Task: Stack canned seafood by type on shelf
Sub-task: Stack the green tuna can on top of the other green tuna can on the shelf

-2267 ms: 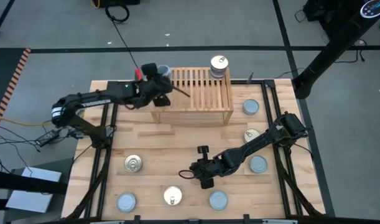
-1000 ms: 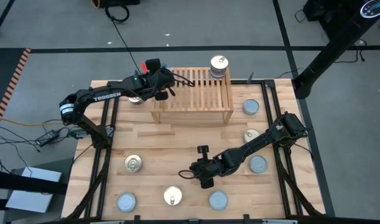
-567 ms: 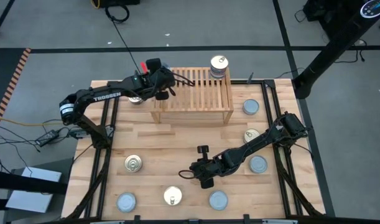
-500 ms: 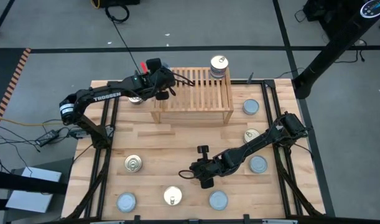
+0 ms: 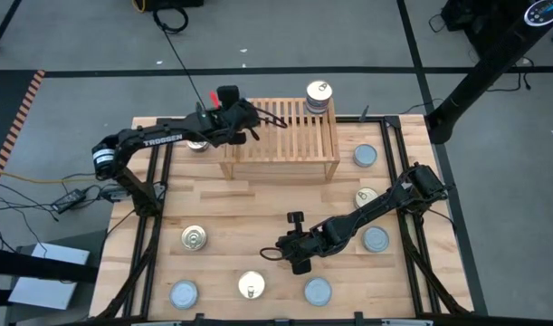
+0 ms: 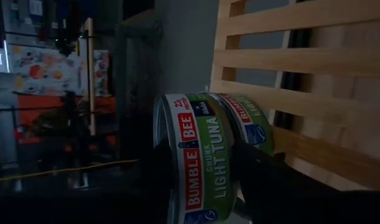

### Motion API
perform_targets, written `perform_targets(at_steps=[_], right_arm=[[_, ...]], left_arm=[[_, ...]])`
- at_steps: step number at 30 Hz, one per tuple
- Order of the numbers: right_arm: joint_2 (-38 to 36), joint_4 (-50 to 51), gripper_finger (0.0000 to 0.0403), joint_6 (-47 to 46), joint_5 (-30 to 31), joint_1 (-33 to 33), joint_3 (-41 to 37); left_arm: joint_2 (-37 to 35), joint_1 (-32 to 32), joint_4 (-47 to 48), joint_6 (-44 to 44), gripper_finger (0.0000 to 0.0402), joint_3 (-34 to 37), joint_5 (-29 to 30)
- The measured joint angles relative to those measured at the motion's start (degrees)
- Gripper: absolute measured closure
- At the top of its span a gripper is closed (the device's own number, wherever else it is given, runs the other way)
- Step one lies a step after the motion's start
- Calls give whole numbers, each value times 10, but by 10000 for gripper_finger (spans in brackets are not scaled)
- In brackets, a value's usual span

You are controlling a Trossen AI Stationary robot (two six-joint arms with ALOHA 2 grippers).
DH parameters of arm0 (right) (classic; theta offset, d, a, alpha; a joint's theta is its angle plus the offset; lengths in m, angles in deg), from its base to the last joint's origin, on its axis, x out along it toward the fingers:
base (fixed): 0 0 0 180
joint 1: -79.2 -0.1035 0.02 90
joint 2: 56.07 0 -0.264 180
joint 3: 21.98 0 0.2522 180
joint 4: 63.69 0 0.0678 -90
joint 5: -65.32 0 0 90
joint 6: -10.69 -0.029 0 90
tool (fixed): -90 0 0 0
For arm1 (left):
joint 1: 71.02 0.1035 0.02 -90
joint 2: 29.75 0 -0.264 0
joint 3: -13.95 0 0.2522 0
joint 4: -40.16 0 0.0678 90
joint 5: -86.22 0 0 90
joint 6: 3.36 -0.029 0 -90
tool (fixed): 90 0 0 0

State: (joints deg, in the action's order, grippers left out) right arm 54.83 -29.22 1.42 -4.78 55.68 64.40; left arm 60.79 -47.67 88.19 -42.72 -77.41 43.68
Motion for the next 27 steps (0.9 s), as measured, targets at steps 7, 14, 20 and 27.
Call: perform_targets(at_steps=[7,14,20,27], right_arm=[[0,0,395,0,0,0,0],[0,1,395,0,0,0,0],[0,0,395,0,0,0,0],[0,0,395,0,0,0,0]], left_arm=[[0,-1,9,5,170,0,-2],[0,-5,8,4,146,0,16],[0,-1,-5,2,147,0,19],[0,3,-27,-24,147,0,17]])
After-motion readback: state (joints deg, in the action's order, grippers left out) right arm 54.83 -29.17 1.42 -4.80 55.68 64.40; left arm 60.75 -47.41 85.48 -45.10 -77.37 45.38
